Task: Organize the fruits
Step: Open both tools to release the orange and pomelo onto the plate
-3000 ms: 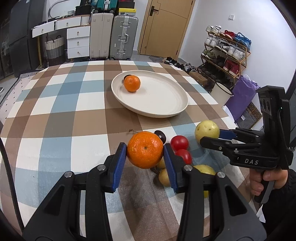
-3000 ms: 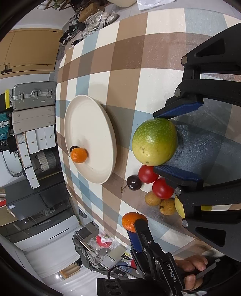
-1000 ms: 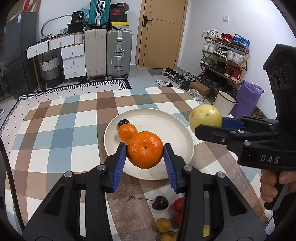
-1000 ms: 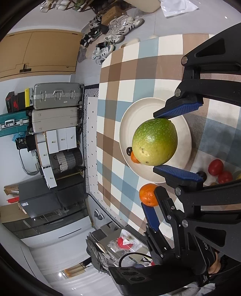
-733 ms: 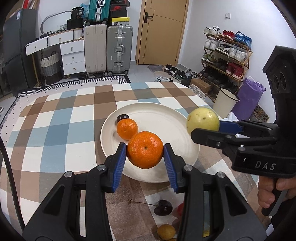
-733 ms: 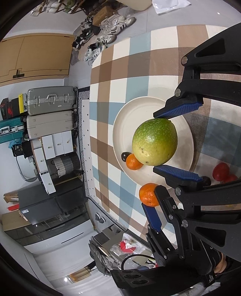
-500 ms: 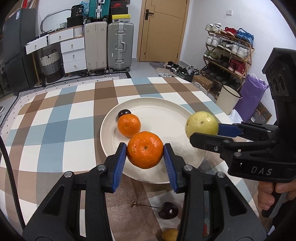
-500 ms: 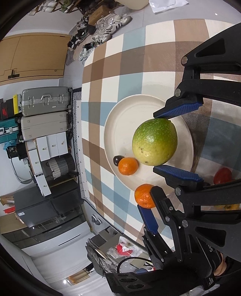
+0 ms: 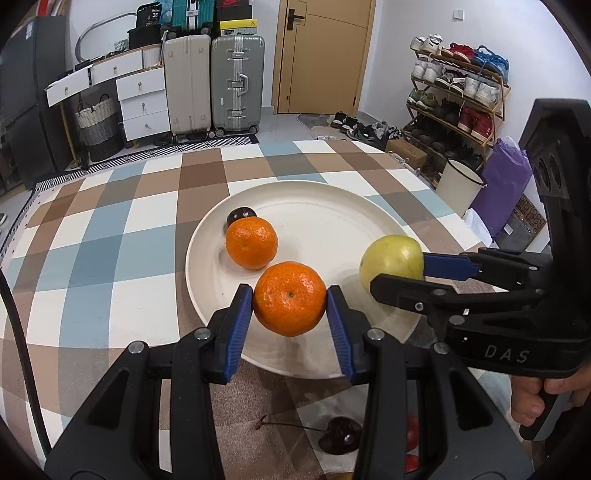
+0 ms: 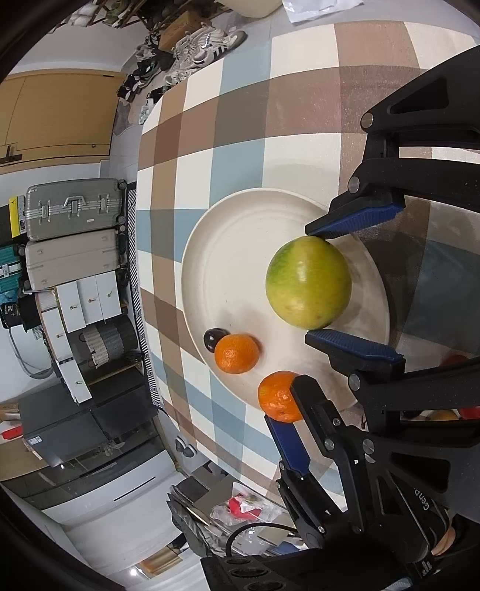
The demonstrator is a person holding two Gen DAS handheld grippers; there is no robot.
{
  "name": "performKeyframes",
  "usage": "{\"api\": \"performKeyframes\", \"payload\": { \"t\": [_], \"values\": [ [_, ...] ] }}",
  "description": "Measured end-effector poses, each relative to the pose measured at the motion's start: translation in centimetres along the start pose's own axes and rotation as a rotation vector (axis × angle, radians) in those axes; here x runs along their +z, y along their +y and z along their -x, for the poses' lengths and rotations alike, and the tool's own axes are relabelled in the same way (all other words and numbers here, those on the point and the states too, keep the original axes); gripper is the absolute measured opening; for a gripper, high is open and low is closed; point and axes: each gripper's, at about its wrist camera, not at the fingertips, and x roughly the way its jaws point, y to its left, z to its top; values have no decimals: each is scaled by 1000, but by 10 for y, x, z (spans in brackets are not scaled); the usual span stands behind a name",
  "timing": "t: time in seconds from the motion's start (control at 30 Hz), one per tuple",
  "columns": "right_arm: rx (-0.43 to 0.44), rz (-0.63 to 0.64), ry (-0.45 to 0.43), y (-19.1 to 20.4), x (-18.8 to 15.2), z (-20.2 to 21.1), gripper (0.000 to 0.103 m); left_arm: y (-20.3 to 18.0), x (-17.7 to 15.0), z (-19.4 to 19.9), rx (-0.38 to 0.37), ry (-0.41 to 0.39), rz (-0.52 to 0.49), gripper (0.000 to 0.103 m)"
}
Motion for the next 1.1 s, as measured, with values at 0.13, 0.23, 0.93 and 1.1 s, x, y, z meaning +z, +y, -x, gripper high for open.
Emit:
{"api": "performKeyframes", "payload": {
  "t": [0.13, 0.23, 0.93, 1.1],
  "values": [
    [4, -5, -37, -2, 3, 6, 52, -2, 2, -6, 4, 8, -2, 38],
    [-3, -2, -52, -2, 5, 13, 52, -1, 2, -7, 4, 11, 5, 38],
    [-62, 36, -136, 10, -21, 82, 102, 12, -17, 87, 73, -92, 36, 102],
    [-51, 39, -138, 13, -27, 94, 102, 16, -29, 110, 86, -107, 52, 102]
  ]
}}
